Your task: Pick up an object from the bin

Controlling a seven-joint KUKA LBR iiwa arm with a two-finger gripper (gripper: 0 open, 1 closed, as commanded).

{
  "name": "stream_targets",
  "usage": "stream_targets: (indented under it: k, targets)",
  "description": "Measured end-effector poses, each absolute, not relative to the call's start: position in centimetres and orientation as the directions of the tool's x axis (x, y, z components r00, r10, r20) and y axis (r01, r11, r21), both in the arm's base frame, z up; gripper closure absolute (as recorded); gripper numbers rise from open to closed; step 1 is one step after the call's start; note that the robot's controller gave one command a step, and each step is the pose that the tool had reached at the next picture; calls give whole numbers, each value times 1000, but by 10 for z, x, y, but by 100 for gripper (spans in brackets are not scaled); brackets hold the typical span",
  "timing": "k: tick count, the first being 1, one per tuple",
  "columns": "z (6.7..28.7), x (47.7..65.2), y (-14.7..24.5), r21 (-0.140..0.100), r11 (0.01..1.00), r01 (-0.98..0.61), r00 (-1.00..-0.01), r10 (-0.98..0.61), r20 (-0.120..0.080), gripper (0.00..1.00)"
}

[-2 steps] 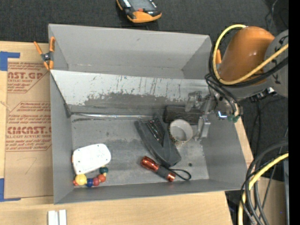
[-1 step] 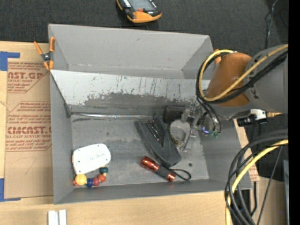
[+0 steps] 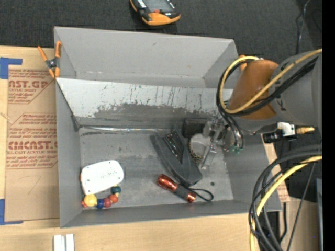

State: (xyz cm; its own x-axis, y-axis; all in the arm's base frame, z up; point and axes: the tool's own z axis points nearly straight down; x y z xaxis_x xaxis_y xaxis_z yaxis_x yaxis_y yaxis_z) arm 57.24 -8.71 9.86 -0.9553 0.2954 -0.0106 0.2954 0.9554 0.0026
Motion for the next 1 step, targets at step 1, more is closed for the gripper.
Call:
stream_targets:
  k: [1]
  targets:
    - [101, 548, -75, 6, 825, 564, -825, 564, -18, 0]
